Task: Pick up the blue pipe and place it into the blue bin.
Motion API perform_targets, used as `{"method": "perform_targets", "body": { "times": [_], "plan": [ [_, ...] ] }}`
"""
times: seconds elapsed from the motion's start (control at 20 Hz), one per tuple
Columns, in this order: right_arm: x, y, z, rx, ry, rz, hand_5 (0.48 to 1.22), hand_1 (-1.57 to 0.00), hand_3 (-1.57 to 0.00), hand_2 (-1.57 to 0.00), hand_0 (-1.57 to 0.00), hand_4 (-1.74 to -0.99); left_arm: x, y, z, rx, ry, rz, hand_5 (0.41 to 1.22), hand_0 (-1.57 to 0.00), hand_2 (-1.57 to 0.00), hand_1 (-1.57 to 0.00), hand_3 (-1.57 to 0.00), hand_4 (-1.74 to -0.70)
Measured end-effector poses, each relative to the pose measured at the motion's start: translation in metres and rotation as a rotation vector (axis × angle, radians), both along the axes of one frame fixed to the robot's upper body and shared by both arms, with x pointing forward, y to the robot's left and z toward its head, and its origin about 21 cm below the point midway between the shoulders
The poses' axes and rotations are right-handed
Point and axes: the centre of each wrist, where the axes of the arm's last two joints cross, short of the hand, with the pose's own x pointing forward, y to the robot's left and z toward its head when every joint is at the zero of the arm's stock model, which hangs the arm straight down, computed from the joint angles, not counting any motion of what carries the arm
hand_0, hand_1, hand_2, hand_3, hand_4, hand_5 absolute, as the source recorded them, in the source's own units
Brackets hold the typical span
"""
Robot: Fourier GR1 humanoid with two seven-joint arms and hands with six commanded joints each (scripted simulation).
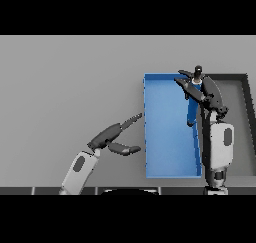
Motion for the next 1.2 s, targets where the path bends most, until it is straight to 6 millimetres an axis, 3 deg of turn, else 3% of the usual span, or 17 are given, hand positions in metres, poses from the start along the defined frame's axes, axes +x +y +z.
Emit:
{"method": "perform_targets", "body": {
  "times": [0.2, 0.3, 0.4, 0.45, 0.5, 0.55, 0.65, 0.8, 0.95, 1.2],
  "plan": [
    [0.000, -0.002, -0.036, -0.003, 0.150, -0.062, 1.221, -1.57, -1.57, -1.57, -1.57, -1.497, 0.000, -0.001, 0.002, -0.002, -0.013, 0.011, 0.476, 0.00, 0.00, 0.00, 0.00, -0.92],
    [-0.003, -0.001, -0.048, -0.012, 0.210, -0.071, 1.221, -1.57, -1.01, -1.57, -1.57, -1.585, 0.000, 0.002, 0.002, 0.003, -0.014, 0.016, 0.480, 0.00, 0.00, 0.00, 0.00, -0.92],
    [-0.004, 0.000, -0.061, 0.004, 0.288, -0.081, 1.221, -1.57, -0.64, -1.57, -1.57, -1.641, 0.002, 0.005, 0.001, 0.009, -0.019, 0.017, 0.484, 0.00, 0.00, 0.00, 0.00, -0.92],
    [-0.007, 0.001, -0.063, 0.011, 0.294, -0.081, 1.221, -1.57, -0.51, -1.57, -1.57, -1.661, 0.002, 0.001, 0.002, 0.004, -0.024, 0.015, 0.486, 0.00, 0.00, 0.00, 0.00, -0.92],
    [-0.007, 0.003, -0.063, 0.004, 0.321, -0.090, 1.171, -1.57, -0.41, -1.57, -1.57, -1.677, 0.002, 0.000, 0.003, 0.000, -0.024, 0.015, 0.489, 0.00, 0.00, 0.00, 0.00, -0.92],
    [-0.006, 0.003, -0.062, 0.015, 0.353, -0.105, 1.161, -1.57, -0.45, -1.52, -1.57, -1.626, -0.001, 0.000, 0.002, 0.000, -0.024, 0.011, 0.491, 0.00, 0.00, 0.00, 0.00, -0.92],
    [-0.006, 0.003, -0.066, 0.020, 0.436, -0.137, 1.148, -1.03, -0.29, -0.99, -1.08, -1.469, 0.002, -0.003, 0.003, 0.013, -0.019, 0.017, 0.493, 0.00, 0.00, 0.00, 0.00, -0.92],
    [-0.003, 0.005, -0.063, -0.005, 0.503, -0.174, 1.108, -0.52, -0.15, -0.50, -0.55, -1.339, 0.000, -0.002, 0.001, 0.003, -0.016, 0.016, 0.494, 0.00, 0.00, 0.00, 0.00, -0.93],
    [-0.006, 0.009, -0.058, -0.212, 0.458, -0.068, 0.962, -0.27, -0.08, -0.26, -0.28, -1.250, -0.002, 0.001, -0.001, 0.005, -0.020, 0.018, 0.494, 0.00, 0.00, 0.00, 0.00, -0.93],
    [-0.011, 0.011, -0.060, -0.369, 0.470, 0.034, 0.788, -0.09, -0.02, -0.08, -0.09, -1.175, 0.000, -0.001, 0.002, 0.003, -0.014, 0.019, 0.496, 0.00, 0.00, 0.00, 0.00, -0.93]
  ]
}}
